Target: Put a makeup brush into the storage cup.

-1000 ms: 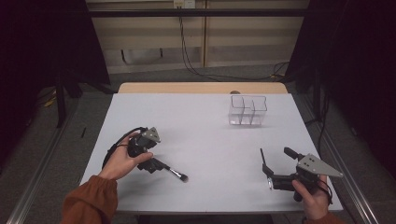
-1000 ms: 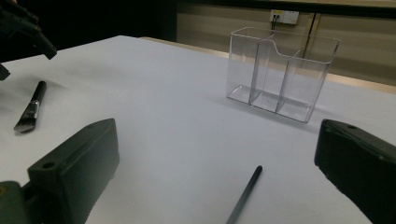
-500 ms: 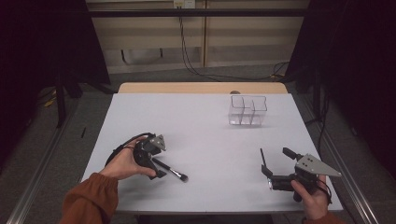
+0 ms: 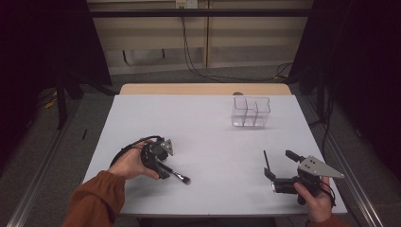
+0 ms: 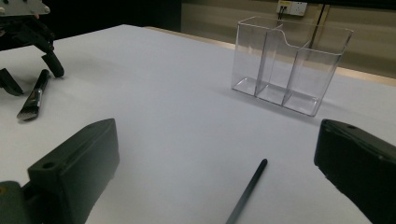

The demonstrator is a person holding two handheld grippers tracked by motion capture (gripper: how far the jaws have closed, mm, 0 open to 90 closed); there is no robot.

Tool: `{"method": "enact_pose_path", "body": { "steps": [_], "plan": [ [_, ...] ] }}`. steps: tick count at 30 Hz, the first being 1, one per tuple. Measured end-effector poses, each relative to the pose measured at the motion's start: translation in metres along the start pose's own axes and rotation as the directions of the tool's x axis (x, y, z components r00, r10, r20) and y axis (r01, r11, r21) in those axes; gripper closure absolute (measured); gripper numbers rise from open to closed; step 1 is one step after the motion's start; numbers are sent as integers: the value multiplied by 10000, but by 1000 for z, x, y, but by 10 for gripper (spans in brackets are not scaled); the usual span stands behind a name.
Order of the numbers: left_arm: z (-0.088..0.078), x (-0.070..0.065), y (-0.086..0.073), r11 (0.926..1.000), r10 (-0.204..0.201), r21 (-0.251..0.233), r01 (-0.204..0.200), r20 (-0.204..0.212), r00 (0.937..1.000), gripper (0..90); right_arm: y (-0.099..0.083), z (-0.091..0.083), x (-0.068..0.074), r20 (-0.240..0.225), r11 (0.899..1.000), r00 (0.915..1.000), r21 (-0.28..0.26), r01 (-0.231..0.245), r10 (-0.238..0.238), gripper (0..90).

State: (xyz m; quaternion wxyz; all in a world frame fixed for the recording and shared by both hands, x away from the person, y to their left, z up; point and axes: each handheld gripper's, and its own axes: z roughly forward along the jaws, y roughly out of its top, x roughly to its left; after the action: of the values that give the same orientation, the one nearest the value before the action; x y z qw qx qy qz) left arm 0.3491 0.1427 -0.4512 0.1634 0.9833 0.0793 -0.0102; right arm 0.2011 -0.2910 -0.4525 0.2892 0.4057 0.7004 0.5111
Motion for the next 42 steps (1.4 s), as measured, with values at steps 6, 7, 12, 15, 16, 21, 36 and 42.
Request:
{"method": "enact_pose_path", "body": {
  "steps": [6, 7, 12, 15, 16, 21, 36, 42],
  "plan": [
    [3, 1, 3, 9994, -251, 260, 248, 95, 9996, 287, 0, 1, 0, -5, 10000, 10000, 83, 12, -12, 0],
    [3, 1, 3, 9994, -251, 260, 248, 95, 9996, 289, 0, 1, 0, -5, 10000, 10000, 83, 12, -12, 0],
    [3, -4, 5, 9984, -387, 411, 388, -31, 9992, 343, -1, 0, 0, -10, 9999, 10000, 101, 31, -30, 0],
    [2, -4, 5, 9981, -410, 466, 409, -1, 9992, 372, -1, 0, 0, 6, 9999, 10000, 109, -1, 1, 0],
    [2, -3, 5, 9981, -406, 467, 405, 2, 9992, 380, -1, 0, 0, 7, 9999, 10000, 107, 18, -18, 0],
    [-1, -3, 5, 9976, -446, 526, 441, 83, 9990, 528, -1, 0, 0, 18, 9999, 10000, 132, 21, -21, 0],
    [-2, -6, 10, 9947, -590, 856, 566, 256, 9979, 796, -2, 0, 0, -73, 9998, 10000, 205, -16, 17, 0],
    [-2, -7, 10, 9953, -563, 791, 554, 81, 9984, 799, -2, 0, 0, -56, 9998, 10000, 215, -39, 40, 0]
  ]
}}
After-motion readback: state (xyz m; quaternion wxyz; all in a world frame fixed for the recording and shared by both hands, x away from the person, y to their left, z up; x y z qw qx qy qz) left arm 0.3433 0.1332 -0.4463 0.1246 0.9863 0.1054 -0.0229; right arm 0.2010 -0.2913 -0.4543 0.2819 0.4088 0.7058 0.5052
